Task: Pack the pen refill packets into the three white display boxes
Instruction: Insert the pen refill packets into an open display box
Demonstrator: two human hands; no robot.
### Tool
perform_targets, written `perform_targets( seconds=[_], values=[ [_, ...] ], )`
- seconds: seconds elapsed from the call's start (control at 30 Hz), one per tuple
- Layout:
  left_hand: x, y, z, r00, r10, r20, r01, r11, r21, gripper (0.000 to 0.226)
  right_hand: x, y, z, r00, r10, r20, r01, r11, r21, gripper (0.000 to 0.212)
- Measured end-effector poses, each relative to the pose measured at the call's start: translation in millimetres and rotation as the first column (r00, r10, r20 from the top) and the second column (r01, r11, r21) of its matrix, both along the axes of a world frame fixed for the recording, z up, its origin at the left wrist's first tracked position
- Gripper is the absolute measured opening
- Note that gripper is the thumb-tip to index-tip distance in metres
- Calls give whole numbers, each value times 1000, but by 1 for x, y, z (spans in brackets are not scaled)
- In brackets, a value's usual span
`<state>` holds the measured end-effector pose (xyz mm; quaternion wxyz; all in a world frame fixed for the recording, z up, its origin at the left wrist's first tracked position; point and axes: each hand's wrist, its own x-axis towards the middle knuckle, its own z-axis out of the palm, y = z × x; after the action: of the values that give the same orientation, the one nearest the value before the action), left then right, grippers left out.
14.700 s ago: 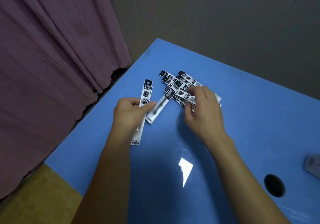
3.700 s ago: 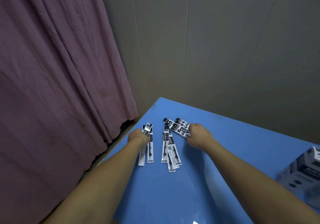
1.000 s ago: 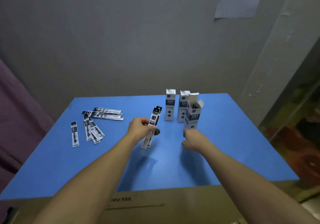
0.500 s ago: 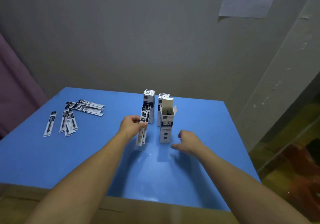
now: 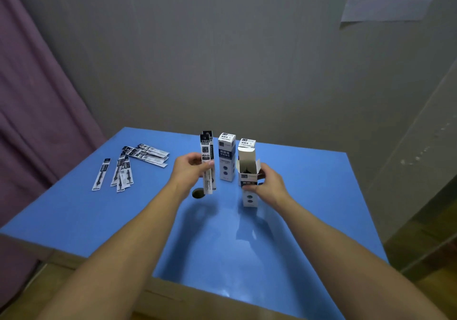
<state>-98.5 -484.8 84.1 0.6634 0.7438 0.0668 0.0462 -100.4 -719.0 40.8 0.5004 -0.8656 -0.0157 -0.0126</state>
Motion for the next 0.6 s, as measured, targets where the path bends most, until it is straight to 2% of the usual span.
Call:
perform_targets(
  seconds=[0.17,0.27,0.37,0.47,0.6],
  values=[
    [-2,-4,37,988,-29,153,56,983,-173,13,-6,-13,5,995,-15,102,14,1000,10,46],
    [-8,-16,63,968,-45,245,134,924,-358,14,-9,-19,9,992,-31,123,31,1000,4,47],
    [-13,-31,80,943,-78,323,230,854,-467,12,-9,-21,12,989,-54,137,56,998,-9,49],
    [-18,-48,89,917,-124,379,305,830,-468,15,-10,-21,16,986,-65,153,67,998,-5,51],
    [-20,-67,91,881,-194,432,360,867,-345,20,-13,-19,22,983,-56,176,58,998,-7,53]
  ],
)
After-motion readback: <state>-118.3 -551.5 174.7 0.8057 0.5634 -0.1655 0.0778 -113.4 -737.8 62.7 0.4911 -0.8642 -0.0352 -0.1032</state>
